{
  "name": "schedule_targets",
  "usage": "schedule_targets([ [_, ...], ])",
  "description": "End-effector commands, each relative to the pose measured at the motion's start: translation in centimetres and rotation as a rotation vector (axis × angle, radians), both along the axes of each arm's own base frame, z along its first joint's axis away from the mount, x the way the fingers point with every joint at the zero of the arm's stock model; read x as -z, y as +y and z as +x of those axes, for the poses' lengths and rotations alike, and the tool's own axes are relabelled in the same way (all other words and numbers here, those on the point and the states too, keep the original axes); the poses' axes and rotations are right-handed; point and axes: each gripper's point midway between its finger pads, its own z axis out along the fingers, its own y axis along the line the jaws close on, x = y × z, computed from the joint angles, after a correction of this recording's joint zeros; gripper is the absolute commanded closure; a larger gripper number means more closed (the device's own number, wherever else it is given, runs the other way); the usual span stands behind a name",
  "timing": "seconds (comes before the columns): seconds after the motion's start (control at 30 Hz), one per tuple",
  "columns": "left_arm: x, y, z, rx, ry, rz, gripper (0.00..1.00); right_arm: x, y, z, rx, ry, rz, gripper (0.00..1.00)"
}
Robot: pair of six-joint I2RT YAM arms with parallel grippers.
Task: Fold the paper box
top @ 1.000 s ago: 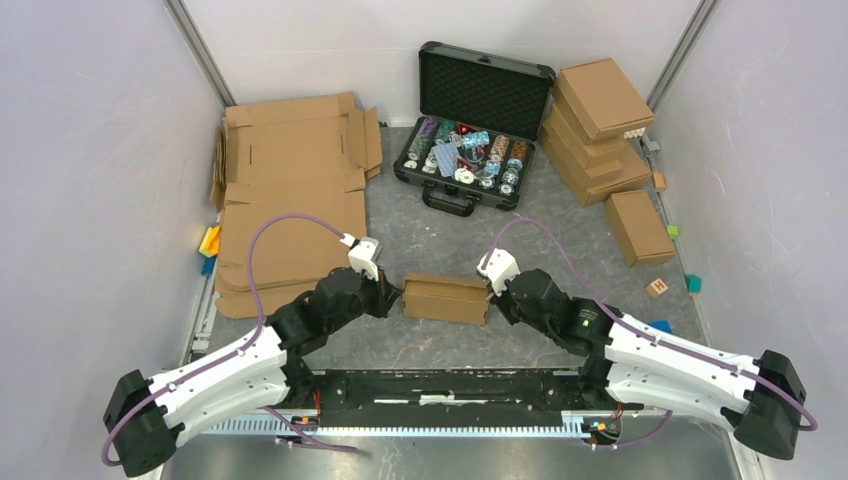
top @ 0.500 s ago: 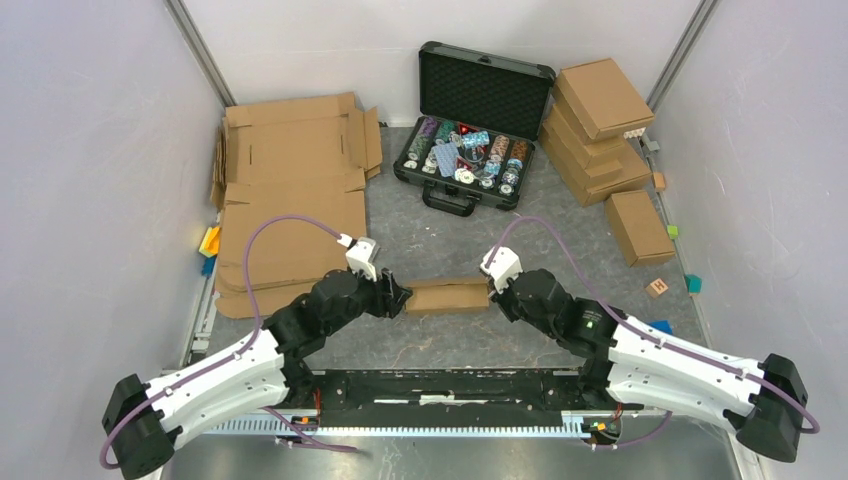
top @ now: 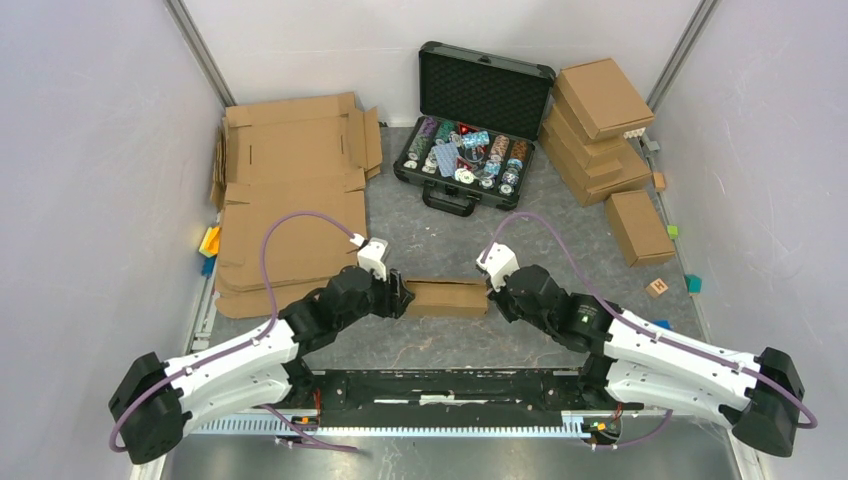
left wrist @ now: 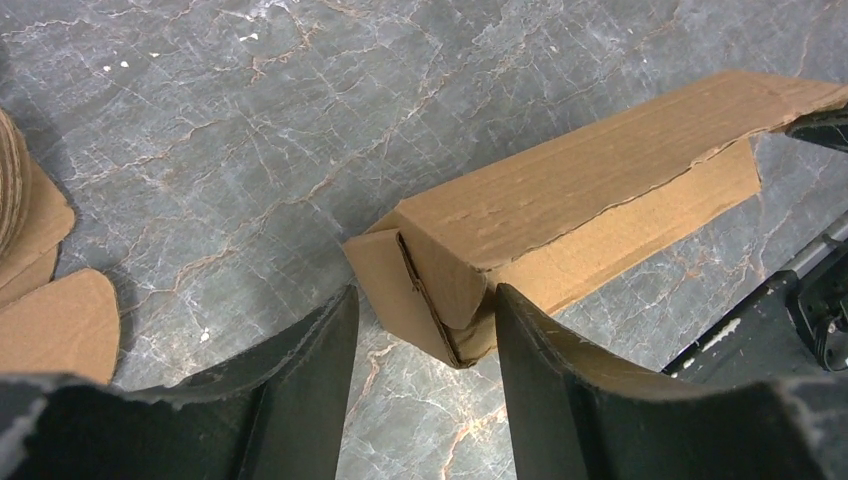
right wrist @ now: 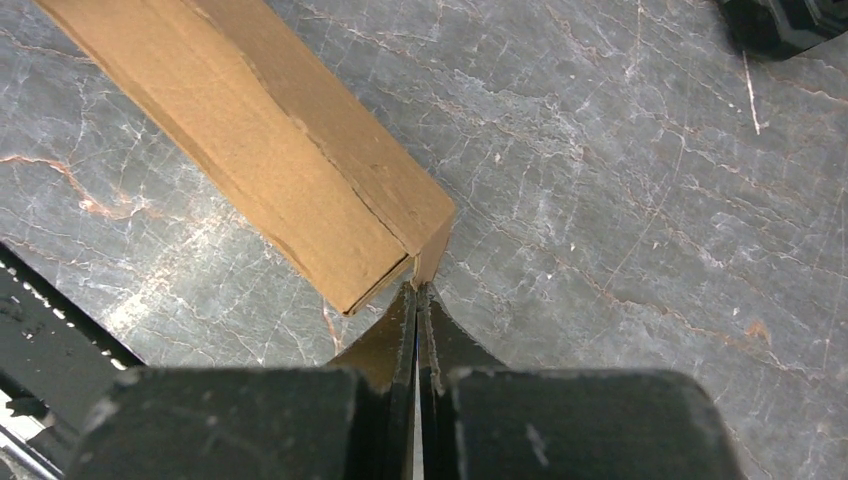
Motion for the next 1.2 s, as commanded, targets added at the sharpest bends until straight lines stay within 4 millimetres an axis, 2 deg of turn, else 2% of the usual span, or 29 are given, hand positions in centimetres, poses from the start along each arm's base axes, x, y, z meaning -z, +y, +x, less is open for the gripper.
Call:
schedule_targets([
  [0.0, -1.7, -1.4, 1.0, -0.016, -0.014, -0.051, 0.41, -2.0, 1.4, 0.0, -0.005, 0.014, 0.060, 1.00],
  [0.37, -0.1, -1.6, 1.0, -0.037, 0.018, 0.005, 0.44, -3.4, 2.0, -0.4, 0.021, 0.087, 0.074, 1.00],
  [0.83, 0.3, -1.9, 0.5, -0.087, 0.009, 0.045, 0.47, -2.8, 2.7, -0.7, 0.105, 0.178, 0.122, 1.00],
  [1.17, 0.7, -2.1, 0.2, -0.106, 0.001, 0.087, 0.49, -3.2, 2.7, -0.4, 0.156, 0.186, 0.165, 1.00],
])
